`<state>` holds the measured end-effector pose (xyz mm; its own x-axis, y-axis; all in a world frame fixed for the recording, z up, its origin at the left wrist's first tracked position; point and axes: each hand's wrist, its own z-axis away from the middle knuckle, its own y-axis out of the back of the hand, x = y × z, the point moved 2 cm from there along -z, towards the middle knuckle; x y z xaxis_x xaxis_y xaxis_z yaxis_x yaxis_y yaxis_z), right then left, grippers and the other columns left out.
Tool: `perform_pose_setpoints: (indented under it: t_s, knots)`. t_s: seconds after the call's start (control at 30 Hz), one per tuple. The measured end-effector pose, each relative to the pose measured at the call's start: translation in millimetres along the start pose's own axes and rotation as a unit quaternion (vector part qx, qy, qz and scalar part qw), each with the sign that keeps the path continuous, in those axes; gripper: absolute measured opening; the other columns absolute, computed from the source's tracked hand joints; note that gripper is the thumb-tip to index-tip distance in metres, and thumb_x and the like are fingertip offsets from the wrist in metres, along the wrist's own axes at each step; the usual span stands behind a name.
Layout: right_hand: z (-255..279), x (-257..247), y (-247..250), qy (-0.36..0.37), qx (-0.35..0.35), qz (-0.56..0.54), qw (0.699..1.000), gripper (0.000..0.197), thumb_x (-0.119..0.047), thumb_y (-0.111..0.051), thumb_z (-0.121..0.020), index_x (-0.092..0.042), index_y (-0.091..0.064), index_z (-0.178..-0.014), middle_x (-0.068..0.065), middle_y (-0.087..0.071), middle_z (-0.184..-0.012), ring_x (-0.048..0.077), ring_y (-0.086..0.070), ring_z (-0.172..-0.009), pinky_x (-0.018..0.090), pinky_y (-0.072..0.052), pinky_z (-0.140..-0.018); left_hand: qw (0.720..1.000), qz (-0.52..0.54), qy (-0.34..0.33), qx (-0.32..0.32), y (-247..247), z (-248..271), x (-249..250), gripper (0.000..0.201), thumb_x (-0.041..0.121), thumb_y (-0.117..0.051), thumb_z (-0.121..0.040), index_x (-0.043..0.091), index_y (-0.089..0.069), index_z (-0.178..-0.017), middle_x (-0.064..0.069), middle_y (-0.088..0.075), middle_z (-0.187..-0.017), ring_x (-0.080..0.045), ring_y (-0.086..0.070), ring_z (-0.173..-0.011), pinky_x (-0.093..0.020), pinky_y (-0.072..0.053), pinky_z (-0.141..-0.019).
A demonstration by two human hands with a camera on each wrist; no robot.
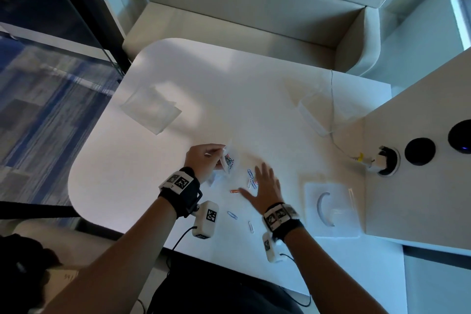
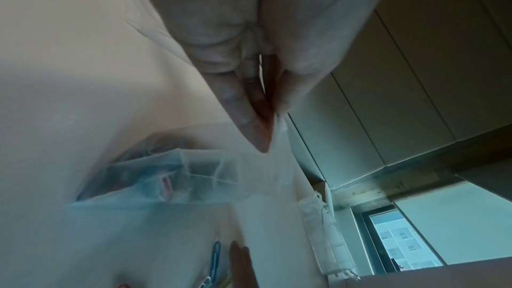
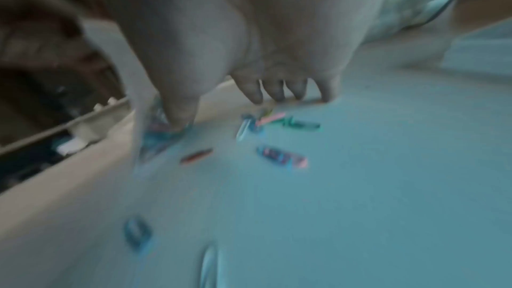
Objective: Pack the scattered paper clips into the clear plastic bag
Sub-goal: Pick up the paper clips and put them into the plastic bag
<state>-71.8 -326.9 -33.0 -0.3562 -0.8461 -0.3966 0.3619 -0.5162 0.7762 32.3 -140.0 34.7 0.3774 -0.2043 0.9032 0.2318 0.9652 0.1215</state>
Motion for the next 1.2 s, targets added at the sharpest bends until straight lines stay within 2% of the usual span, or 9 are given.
perform_pose_setpoints:
  t_s: [0.17,0.33,0.47,0.63,0.73,0.8,0.9,1.03,1.2]
  knots:
    - [10,-24,-40,0.100,0.014,0.165,0.981,0.111,-0.084,-0.031,-0.074,-0.013,0.002,-0.152,0.007,0.016,-0.159,0.027,0.012,-0.147,0.053,-0.001,-0.119,1.000,0.005,0.001,0.008,1,-1,0,0.017,0.004,-0.063,-0.093,0.012,-0.076,-0.100,-0.009,-0.074,-0.090,-0.026,-0.074,-0.084,-0.046,-0.062,-0.081]
    - [25,-14,-57,0.168,0.076,0.252,0.950,0.071,-0.047,-0.042,-0.096,-0.012,-0.016,-0.152,0.005,-0.007,-0.161,0.030,-0.010,-0.147,0.054,-0.014,-0.117,1.000,0.010,0.001,0.011,-2,0,1,0.016,0.005,-0.064,-0.092,0.010,-0.076,-0.101,-0.011,-0.074,-0.089,-0.027,-0.073,-0.085,-0.046,-0.062,-0.082]
    - [26,4,-46,0.153,0.080,0.268,0.948,0.061,-0.031,-0.041,-0.098,-0.015,-0.017,-0.152,0.004,-0.007,-0.161,0.031,-0.012,-0.147,0.054,-0.014,-0.117,1.000,0.010,0.006,0.006,-1,0,-3,0.021,0.007,-0.067,-0.091,0.025,-0.077,-0.088,-0.003,-0.076,-0.085,-0.026,-0.075,-0.084,-0.051,-0.061,-0.084]
    - [30,11,-17,0.141,0.061,0.234,0.960,0.060,-0.041,-0.038,-0.098,-0.009,-0.029,-0.147,0.010,-0.019,-0.159,0.032,-0.025,-0.144,0.050,-0.028,-0.115,1.000,-0.004,0.002,0.007,2,1,-3,0.024,0.018,-0.069,-0.086,0.039,-0.079,-0.079,0.000,-0.076,-0.083,-0.026,-0.076,-0.085,-0.051,-0.061,-0.084]
    - [52,8,-8,0.180,0.020,0.111,0.977,0.040,-0.050,-0.050,-0.091,-0.021,-0.058,-0.117,0.001,-0.059,-0.123,0.016,-0.059,-0.109,0.034,-0.051,-0.095,1.000,-0.002,0.005,0.009,2,2,0,0.024,0.012,-0.067,-0.090,0.033,-0.077,-0.084,-0.002,-0.075,-0.076,-0.023,-0.075,-0.075,-0.053,-0.061,-0.082]
    - [68,9,-15,0.164,-0.096,0.025,0.981,0.031,-0.049,-0.056,-0.088,-0.022,-0.069,-0.095,-0.001,-0.070,-0.095,0.011,-0.065,-0.083,0.028,-0.054,-0.082,1.000,-0.005,0.009,0.007,3,2,-1,0.018,0.015,-0.068,-0.089,0.029,-0.078,-0.086,-0.001,-0.075,-0.073,-0.021,-0.073,-0.071,-0.056,-0.061,-0.080]
    - [82,13,-35,0.135,-0.190,-0.098,0.967,0.021,-0.036,-0.062,-0.083,-0.020,-0.074,-0.089,0.000,-0.073,-0.084,-0.001,-0.061,-0.065,0.022,-0.054,-0.073,1.000,-0.001,0.012,0.001,2,2,-2,0.014,0.018,-0.068,-0.087,0.027,-0.079,-0.088,-0.001,-0.075,-0.072,-0.019,-0.072,-0.070,-0.054,-0.062,-0.080]
    - [62,16,-36,0.141,-0.078,-0.159,0.974,0.021,-0.021,-0.062,-0.085,-0.019,-0.073,-0.102,-0.001,-0.069,-0.084,-0.003,-0.056,-0.060,0.012,-0.049,-0.065,1.000,0.005,0.010,0.003,1,3,0,0.014,0.017,-0.067,-0.087,0.025,-0.078,-0.087,-0.001,-0.075,-0.070,-0.019,-0.073,-0.074,-0.044,-0.062,-0.081]
    - [44,18,-16,0.124,0.058,-0.116,0.984,0.025,-0.022,-0.057,-0.090,-0.020,-0.067,-0.113,-0.002,-0.068,-0.098,0.008,-0.063,-0.080,0.025,-0.053,-0.078,1.000,0.018,0.007,0.005,1,4,2,0.016,0.003,-0.063,-0.092,0.005,-0.075,-0.102,-0.008,-0.071,-0.071,-0.020,-0.069,-0.070,-0.034,-0.064,-0.070]
